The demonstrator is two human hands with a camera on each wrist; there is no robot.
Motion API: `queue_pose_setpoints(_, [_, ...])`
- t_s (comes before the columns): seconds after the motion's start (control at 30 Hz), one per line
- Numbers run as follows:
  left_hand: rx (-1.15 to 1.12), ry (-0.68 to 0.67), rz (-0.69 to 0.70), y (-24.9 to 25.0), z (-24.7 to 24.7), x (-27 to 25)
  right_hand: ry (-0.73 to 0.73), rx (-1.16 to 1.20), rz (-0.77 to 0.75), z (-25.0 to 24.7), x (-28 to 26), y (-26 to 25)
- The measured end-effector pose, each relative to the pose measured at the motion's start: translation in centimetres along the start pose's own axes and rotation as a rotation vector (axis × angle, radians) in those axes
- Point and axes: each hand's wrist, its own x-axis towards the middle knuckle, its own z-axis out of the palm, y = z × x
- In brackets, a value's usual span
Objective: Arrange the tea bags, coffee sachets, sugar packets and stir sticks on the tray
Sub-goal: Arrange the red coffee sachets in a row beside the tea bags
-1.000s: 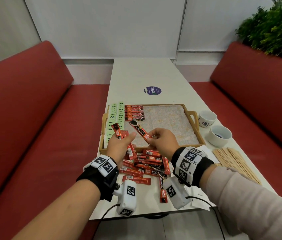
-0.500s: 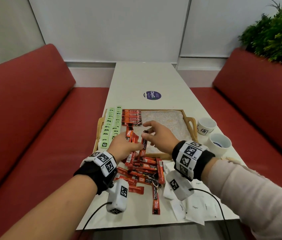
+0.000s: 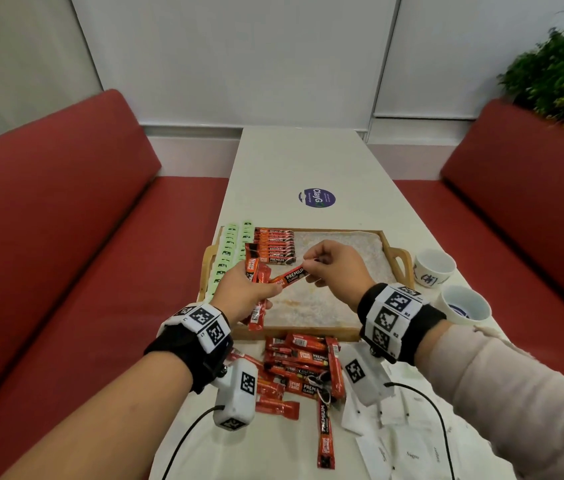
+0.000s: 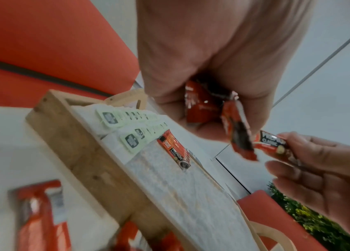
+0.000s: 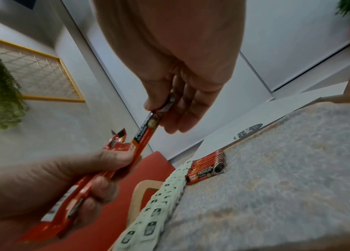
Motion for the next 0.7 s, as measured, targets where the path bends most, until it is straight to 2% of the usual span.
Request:
queue_pose_setpoints(0.1, [0.042,-0.004,0.052,0.6,-0.7,1.8,-0.047,-0.198,0.010,-0.7,1.9,0.4])
queue_pose_setpoints(0.23, [0.063,0.013,0.057,0.5,-1.9,4.3,-0.074,-0.404,0.038,-0.4,4.5,1.0])
queue_pose_setpoints(0.47, [-0.004,0.143,-0.005,-0.7,-4.1,8.7,-0.038,-0.529,0.139,1.5,9.4,2.9])
queue_pose_setpoints(0.7, [-0.037,0.143,-0.006,-1.0,-4.7,11.6,-0.072,-0.632,0.226,3.3,12.6,4.5])
